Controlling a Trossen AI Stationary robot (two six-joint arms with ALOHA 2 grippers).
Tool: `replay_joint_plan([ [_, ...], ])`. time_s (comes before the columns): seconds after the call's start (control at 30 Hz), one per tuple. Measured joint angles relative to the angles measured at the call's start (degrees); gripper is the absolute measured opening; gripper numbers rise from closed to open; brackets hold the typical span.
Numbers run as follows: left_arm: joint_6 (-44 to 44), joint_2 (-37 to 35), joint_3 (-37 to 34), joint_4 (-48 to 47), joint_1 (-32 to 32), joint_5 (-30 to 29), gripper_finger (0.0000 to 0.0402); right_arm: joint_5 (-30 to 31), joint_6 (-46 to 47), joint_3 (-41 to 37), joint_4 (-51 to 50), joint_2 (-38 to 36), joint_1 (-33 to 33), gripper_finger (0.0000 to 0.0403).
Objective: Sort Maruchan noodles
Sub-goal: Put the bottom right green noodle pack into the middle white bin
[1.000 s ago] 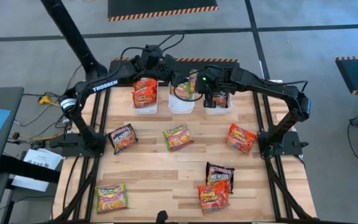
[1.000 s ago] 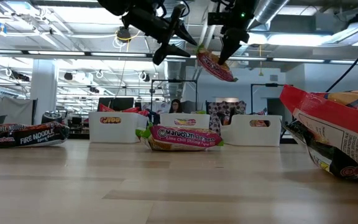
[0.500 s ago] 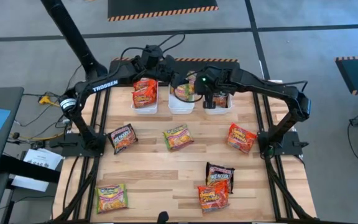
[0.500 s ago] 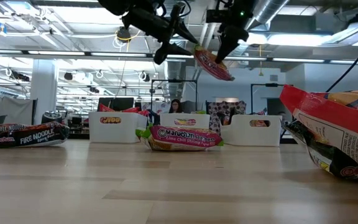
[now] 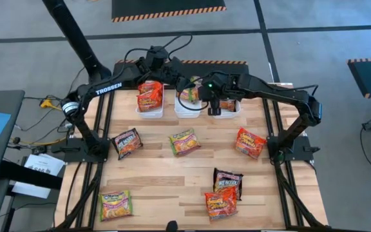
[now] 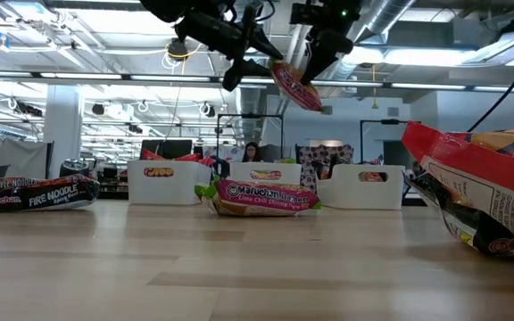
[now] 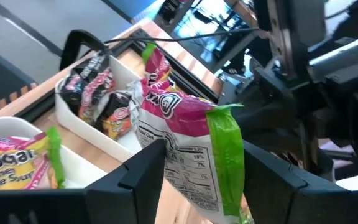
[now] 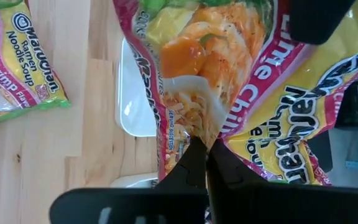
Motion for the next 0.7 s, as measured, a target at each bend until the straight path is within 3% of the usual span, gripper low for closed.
replay_joint_plan([
  [0.13, 1.2, 0.0, 0.0, 0.0, 0.0, 1.1, 0.0142, -0.2, -0.1, 0.2, 0.1, 0.0, 0.0, 0.0007],
  [0.43, 4.1, 0.0, 0.0, -0.7, -0.1, 1.2, 0.0018, -0.2, -0.2, 0.2, -0.1, 0.0, 0.0, 0.0029],
  [0.7, 10.6, -0.1, 0.0, -4.8, 1.1, 0.6, 0.0003, 5.4, 0.2, 0.4, 0.7, 0.0, 1.7, 0.0081],
])
